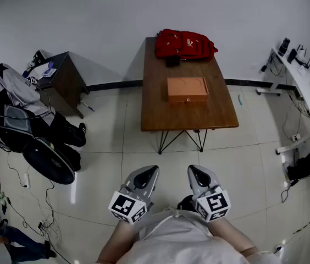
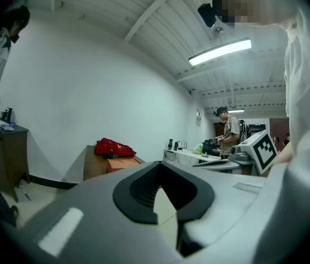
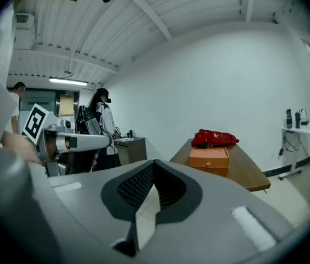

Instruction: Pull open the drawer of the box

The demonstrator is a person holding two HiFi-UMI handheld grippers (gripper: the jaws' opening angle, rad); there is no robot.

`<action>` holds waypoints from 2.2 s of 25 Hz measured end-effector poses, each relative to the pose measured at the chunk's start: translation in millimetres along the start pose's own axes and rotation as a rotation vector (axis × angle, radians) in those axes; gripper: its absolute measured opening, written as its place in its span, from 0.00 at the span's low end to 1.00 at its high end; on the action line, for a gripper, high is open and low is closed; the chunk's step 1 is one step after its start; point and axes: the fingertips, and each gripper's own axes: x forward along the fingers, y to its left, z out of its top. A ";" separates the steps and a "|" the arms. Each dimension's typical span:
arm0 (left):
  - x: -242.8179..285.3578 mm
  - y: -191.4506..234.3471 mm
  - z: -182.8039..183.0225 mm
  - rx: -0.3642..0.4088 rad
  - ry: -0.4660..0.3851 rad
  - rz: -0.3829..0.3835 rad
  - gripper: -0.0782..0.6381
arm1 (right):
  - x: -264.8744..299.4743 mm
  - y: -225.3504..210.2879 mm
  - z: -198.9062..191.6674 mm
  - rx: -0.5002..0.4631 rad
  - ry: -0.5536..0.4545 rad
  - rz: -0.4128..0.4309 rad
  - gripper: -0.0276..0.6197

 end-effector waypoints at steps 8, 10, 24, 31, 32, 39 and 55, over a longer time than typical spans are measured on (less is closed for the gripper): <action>27.7 31.7 -6.0 -0.028 0.009 -0.010 0.12 | 38.4 -23.6 -8.6 0.017 0.047 -0.013 0.05; 43.4 42.2 -8.3 -0.032 0.015 -0.005 0.12 | 53.1 -39.1 -10.9 0.022 0.059 -0.013 0.05; 214.2 141.1 19.7 -0.075 0.026 0.068 0.12 | 198.6 -196.9 35.6 0.011 0.100 0.032 0.05; 270.0 167.5 11.6 -0.094 0.050 0.074 0.12 | 238.7 -254.2 19.1 0.004 0.164 0.012 0.05; 275.1 170.4 10.6 -0.097 0.056 0.075 0.12 | 242.8 -258.3 14.7 0.006 0.180 0.010 0.05; 302.9 199.1 -2.0 -0.133 0.097 0.080 0.12 | 281.9 -275.1 -15.9 -0.015 0.301 -0.006 0.05; 349.5 259.3 -65.8 -0.222 0.244 -0.013 0.12 | 352.5 -304.8 -96.6 0.105 0.524 -0.151 0.19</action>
